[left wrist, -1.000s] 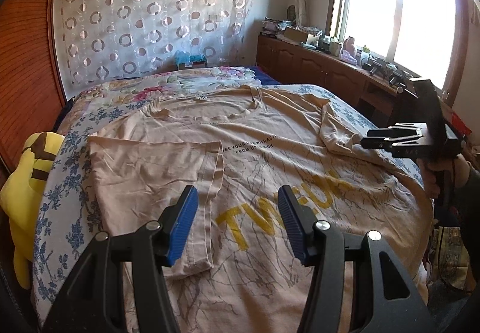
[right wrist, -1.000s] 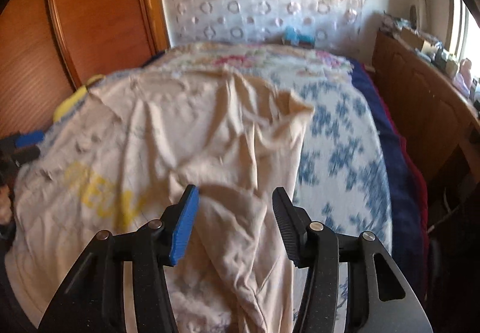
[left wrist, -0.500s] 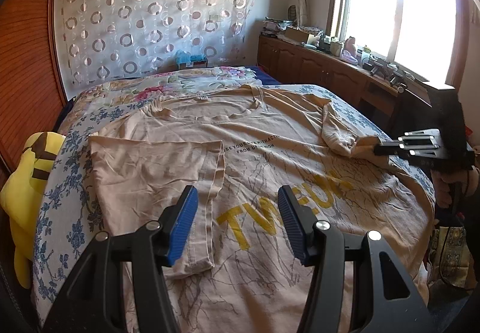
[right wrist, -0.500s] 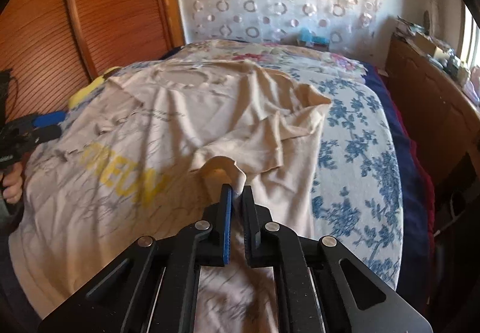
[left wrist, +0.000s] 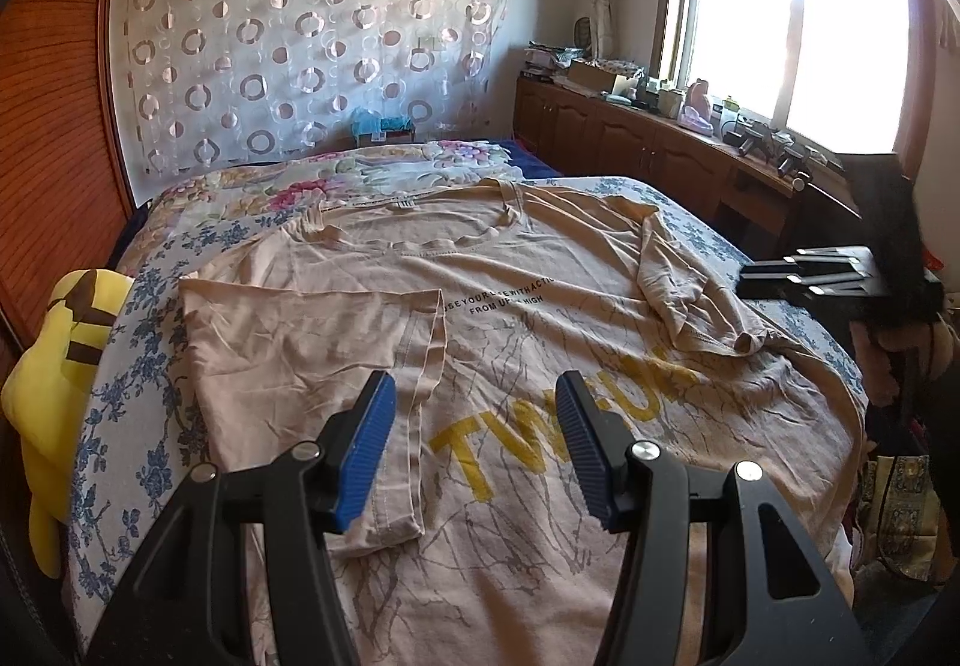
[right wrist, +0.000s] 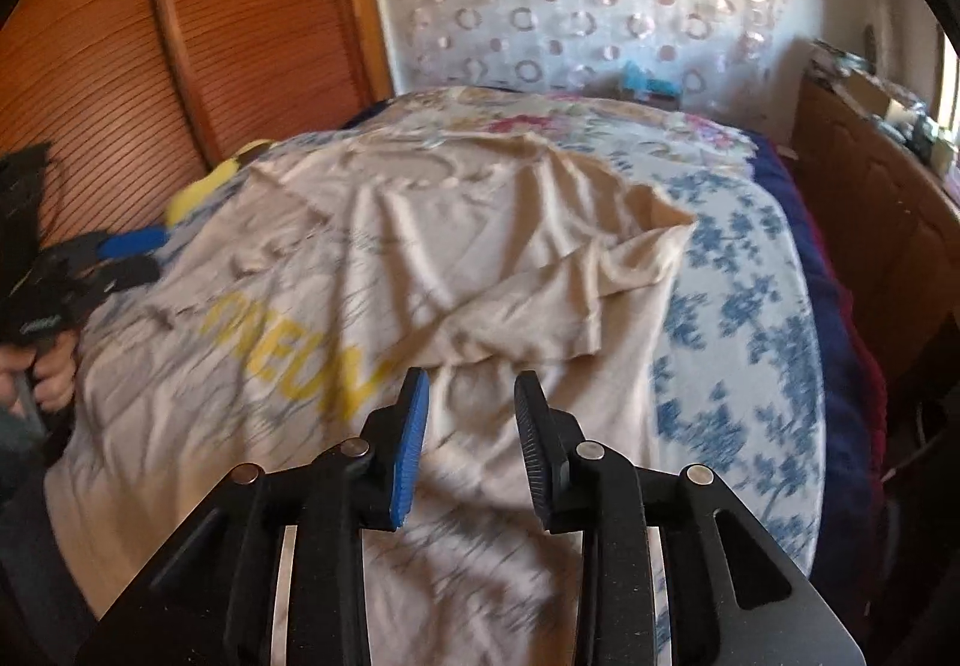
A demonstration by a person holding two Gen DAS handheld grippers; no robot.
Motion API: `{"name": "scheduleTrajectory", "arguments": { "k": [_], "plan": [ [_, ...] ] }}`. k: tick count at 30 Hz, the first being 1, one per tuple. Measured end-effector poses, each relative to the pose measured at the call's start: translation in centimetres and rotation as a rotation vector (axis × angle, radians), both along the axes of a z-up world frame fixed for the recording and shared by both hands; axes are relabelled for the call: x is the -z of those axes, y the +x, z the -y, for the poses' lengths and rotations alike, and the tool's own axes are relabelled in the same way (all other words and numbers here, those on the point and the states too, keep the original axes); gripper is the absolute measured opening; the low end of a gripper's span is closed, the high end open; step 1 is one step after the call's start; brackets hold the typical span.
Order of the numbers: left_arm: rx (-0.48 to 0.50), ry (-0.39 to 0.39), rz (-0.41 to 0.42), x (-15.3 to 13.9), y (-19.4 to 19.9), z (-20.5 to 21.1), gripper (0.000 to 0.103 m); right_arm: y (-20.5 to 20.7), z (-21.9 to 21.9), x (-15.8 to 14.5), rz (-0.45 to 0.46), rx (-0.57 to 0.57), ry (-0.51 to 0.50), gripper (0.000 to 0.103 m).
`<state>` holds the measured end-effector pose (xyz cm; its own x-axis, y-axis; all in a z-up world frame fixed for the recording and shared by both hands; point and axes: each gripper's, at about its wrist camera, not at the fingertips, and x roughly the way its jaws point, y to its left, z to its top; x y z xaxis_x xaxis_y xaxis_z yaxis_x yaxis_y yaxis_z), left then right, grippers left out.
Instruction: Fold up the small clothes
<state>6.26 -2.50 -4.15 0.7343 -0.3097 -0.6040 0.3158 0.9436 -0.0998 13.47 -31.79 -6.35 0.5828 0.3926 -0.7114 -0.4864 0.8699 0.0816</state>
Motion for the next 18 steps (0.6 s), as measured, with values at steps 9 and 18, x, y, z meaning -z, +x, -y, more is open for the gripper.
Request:
{"name": "scheduleTrajectory", "arguments": {
  "k": [9,18],
  "plan": [
    [-0.011,0.002,-0.015,0.3,0.1,-0.3,0.055,6.2,0.7,2.9,-0.063,0.071,-0.077,0.029],
    [-0.021,0.012,-0.030,1.0,1.2,-1.4,0.055,7.5,-0.9,2.3,-0.078,-0.020,-0.066,0.004]
  ]
}}
